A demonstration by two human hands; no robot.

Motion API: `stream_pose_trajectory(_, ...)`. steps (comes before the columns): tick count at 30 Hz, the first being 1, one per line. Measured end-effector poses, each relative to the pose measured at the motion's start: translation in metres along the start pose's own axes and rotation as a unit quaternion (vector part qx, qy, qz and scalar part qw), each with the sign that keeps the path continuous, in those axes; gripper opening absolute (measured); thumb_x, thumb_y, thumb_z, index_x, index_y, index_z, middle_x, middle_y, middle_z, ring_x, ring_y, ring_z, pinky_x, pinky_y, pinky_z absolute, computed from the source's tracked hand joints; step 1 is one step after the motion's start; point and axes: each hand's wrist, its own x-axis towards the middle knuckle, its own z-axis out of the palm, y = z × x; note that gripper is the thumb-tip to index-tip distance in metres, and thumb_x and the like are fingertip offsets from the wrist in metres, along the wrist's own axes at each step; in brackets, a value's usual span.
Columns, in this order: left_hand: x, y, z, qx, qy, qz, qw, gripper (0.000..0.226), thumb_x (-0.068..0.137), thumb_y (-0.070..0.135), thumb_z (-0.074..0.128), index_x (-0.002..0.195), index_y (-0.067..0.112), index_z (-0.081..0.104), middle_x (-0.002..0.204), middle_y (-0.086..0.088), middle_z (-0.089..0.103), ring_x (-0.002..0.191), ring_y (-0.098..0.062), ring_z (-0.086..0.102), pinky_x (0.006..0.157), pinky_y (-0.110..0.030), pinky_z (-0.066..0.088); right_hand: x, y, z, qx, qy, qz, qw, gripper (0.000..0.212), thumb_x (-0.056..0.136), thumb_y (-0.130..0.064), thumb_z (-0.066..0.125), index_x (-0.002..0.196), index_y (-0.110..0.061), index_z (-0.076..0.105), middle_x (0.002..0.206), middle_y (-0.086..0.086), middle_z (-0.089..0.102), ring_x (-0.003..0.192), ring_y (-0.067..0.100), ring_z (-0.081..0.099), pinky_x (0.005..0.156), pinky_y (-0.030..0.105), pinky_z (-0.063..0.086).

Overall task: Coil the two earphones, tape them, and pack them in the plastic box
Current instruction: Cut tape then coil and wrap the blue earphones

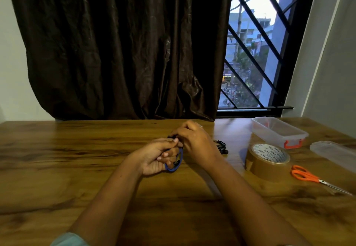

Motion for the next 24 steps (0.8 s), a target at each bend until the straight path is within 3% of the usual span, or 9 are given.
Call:
stream_pose_trajectory(3,0.000,0.001,-0.001,-0.009,0.005,-0.005,1.000,0.026,0.098,0.020,0.035,0.088,0.006,0.054,0.040,0.004,0.034,0.027,-0.001,0.022,0.035,-0.015,0.033,0.002,-0.002,-0.002,0.069,-0.003,0.010,0.998,0.032,0.086,-0.022,0.044,0.104,-0.013,0.069,0.100,0.002,0.059,0.090,0.009,0.055,0.077,0.010,0.043)
stream_pose_trajectory(5,-0.001,0.001,-0.004,-0.002,0.009,-0.015,1.000,0.029,0.099,0.020,0.032,0.089,0.005,0.055,0.039,0.004,0.034,0.026,-0.001,0.022,0.035,-0.015,0.032,0.004,-0.002,-0.005,0.096,-0.020,0.015,0.995,0.030,0.085,-0.005,0.048,0.106,-0.010,0.069,0.105,0.005,0.063,0.095,0.011,0.058,0.080,0.001,0.036)
stream_pose_trajectory(7,-0.002,0.001,-0.006,0.008,0.011,-0.024,1.000,0.030,0.099,0.021,0.032,0.089,0.005,0.056,0.039,0.005,0.034,0.027,-0.001,0.023,0.035,-0.015,0.031,0.005,-0.002,-0.006,0.115,-0.070,0.040,0.990,0.037,0.086,0.004,0.047,0.114,-0.011,0.067,0.115,0.006,0.064,0.108,0.015,0.058,0.087,0.005,0.037)
stream_pose_trajectory(10,-0.003,0.002,-0.008,0.012,0.018,-0.026,0.999,0.032,0.099,0.021,0.033,0.085,0.004,0.057,0.039,0.005,0.034,0.028,-0.001,0.023,0.036,-0.015,0.030,0.003,-0.005,-0.007,0.169,-0.148,0.089,0.970,0.038,0.093,-0.002,0.045,0.127,-0.013,0.059,0.128,0.004,0.061,0.115,0.007,0.053,0.093,0.013,0.041)
stream_pose_trajectory(16,-0.001,0.003,-0.015,0.044,0.053,-0.026,0.997,0.037,0.100,0.021,0.035,0.083,-0.002,0.059,0.041,0.005,0.034,0.028,-0.001,0.022,0.035,-0.015,0.032,0.005,-0.003,-0.004,0.169,-0.146,0.137,0.965,0.037,0.097,-0.005,0.038,0.125,-0.015,0.060,0.107,0.008,0.070,0.088,0.013,0.065,0.062,0.002,0.043)
stream_pose_trajectory(20,0.002,0.002,-0.015,0.086,0.085,-0.034,0.992,0.037,0.100,0.021,0.035,0.078,-0.002,0.055,0.040,0.005,0.032,0.028,-0.002,0.019,0.035,-0.015,0.028,0.005,-0.011,-0.003,0.177,-0.162,0.132,0.962,0.027,0.095,-0.001,0.041,0.111,0.002,0.064,0.112,0.006,0.044,0.085,0.007,0.051,0.067,0.004,0.043)
stream_pose_trajectory(24,0.000,0.004,-0.014,0.120,0.101,-0.031,0.987,0.037,0.100,0.022,0.039,0.076,-0.001,0.054,0.042,0.004,0.032,0.029,-0.002,0.020,0.035,-0.014,0.028,0.005,-0.014,-0.005,0.141,-0.187,0.128,0.964,0.019,0.090,-0.010,0.054,0.102,-0.003,0.067,0.107,0.004,0.034,0.099,0.012,0.039,0.080,0.018,0.037)
